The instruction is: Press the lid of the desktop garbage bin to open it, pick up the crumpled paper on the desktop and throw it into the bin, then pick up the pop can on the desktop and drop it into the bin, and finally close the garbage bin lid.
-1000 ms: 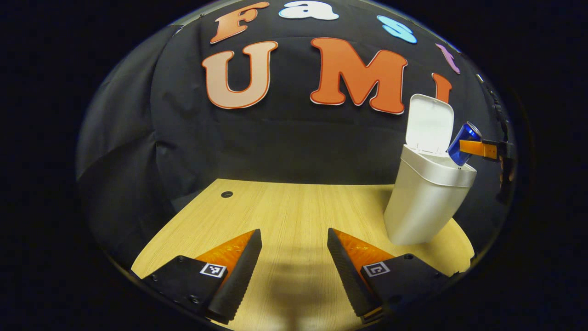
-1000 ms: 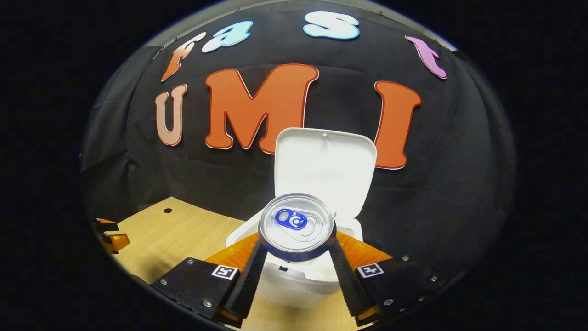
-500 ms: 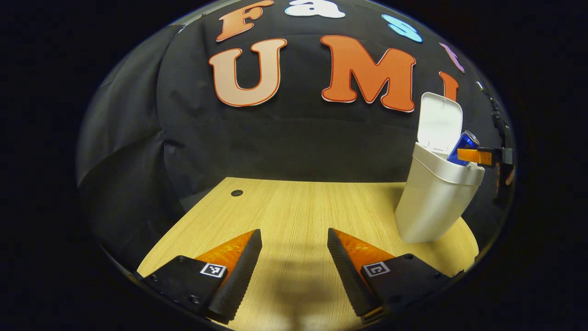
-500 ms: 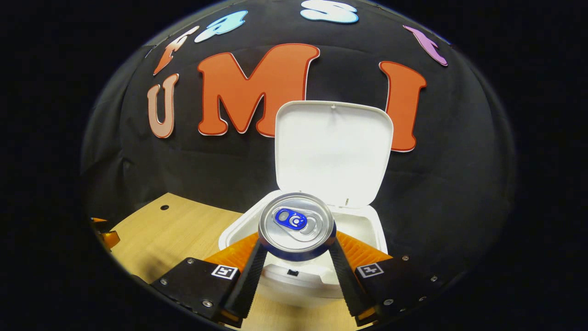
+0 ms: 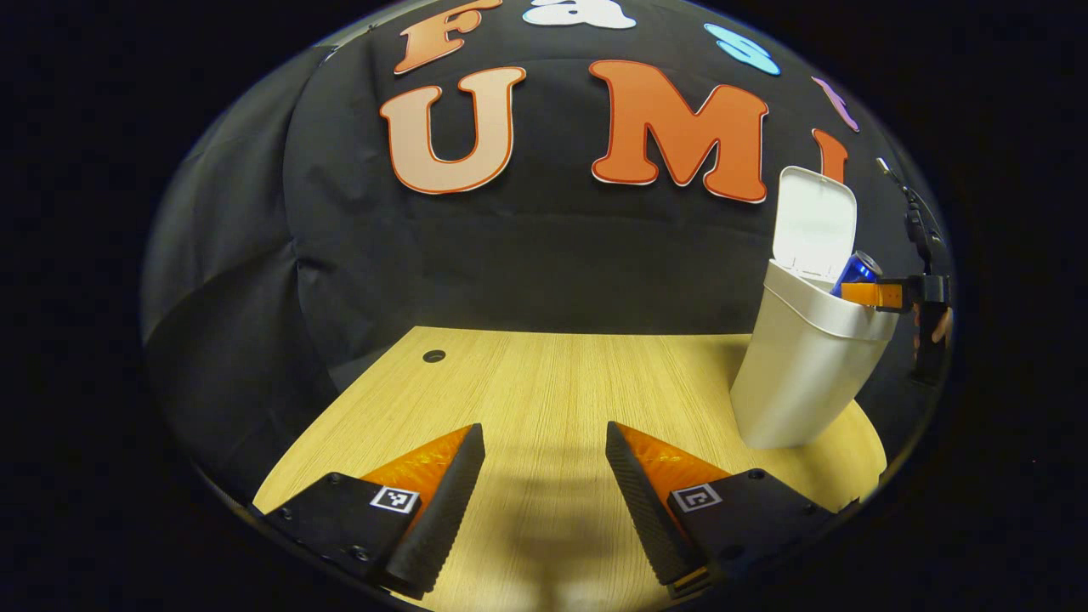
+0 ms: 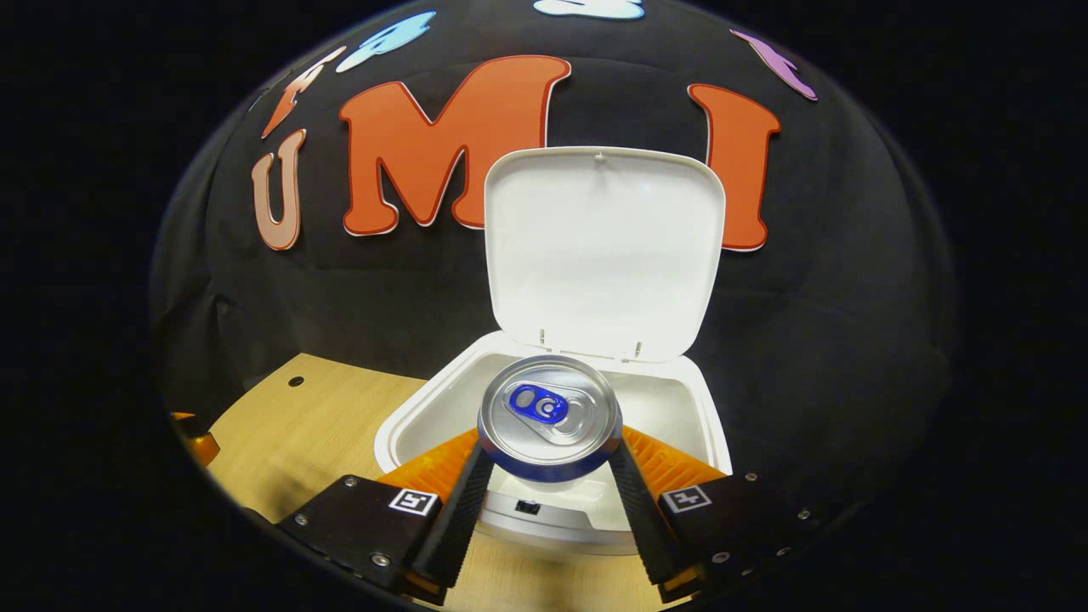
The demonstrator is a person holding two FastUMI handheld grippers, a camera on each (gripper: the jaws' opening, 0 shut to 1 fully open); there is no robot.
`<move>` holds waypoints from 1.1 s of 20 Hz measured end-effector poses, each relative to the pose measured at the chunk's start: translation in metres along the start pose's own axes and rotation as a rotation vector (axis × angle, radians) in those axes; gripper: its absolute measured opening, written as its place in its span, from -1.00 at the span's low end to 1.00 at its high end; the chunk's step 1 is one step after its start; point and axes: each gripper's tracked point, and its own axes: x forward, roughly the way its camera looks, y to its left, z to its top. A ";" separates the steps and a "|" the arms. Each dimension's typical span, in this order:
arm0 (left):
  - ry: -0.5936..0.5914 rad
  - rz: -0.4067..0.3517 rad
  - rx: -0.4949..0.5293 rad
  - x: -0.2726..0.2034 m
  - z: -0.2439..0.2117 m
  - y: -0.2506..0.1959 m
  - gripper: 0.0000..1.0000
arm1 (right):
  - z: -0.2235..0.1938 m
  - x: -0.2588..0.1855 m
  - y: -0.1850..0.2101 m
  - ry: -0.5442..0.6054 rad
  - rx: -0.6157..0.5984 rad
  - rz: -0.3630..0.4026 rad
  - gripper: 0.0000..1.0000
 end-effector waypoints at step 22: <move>0.003 0.009 -0.004 0.000 -0.004 0.020 0.85 | 0.146 -0.011 -0.020 -0.183 -0.067 -0.057 0.63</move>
